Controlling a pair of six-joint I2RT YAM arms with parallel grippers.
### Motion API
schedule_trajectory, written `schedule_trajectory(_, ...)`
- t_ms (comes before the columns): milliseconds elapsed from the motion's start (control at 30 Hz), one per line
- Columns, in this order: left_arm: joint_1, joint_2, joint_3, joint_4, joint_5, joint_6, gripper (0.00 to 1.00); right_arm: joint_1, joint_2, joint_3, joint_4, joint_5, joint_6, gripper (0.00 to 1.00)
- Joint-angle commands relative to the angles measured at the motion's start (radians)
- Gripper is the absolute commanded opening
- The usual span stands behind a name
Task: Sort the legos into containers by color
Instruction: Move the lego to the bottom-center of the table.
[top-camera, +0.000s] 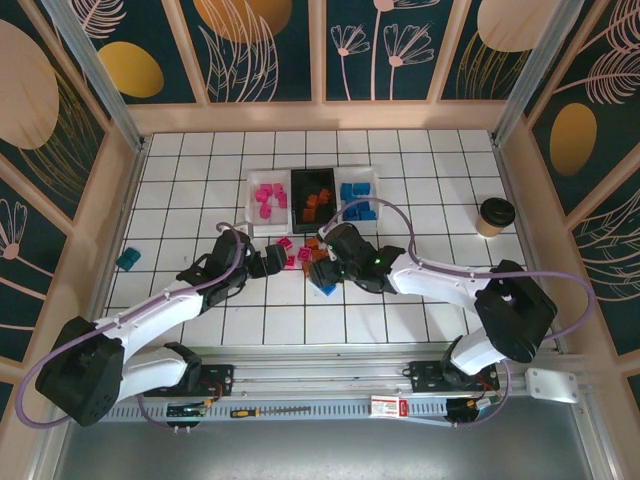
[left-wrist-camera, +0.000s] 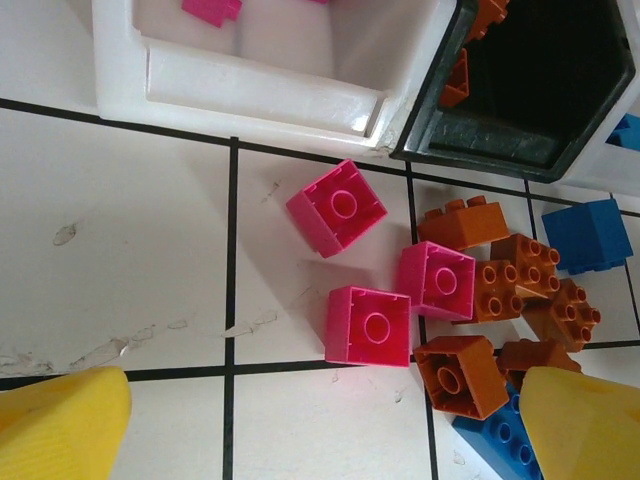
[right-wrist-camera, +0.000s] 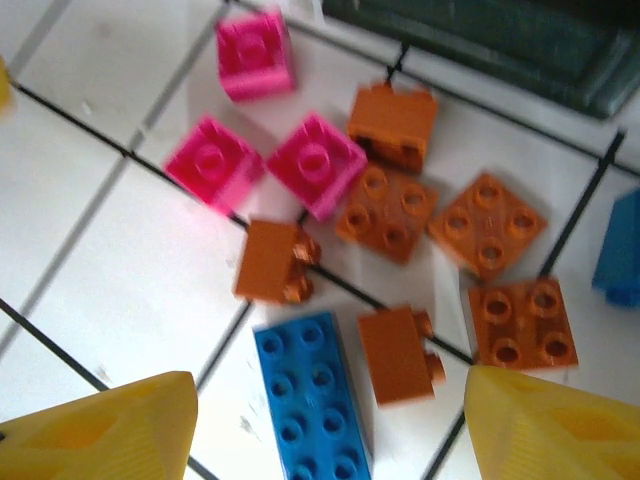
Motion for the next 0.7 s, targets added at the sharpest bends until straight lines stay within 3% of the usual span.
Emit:
schedule_trajectory(0, -0.005, 0.009, -0.012, 0.024, 0.004, -0.015, 0.99, 0.007, 0.046, -0.008, -0.067, 0.045, -0.016, 0.71)
schedule_trajectory(500, -0.004, 0.019, -0.02, 0.024, -0.004, -0.016, 0.99, 0.047, 0.214, 0.042, -0.001, -0.006, -0.035, 0.61)
schedule_trajectory(667, -0.004, 0.038, -0.012, 0.025, -0.004, -0.013, 0.99, 0.076, 0.225, 0.038, 0.012, -0.002, -0.019, 0.62)
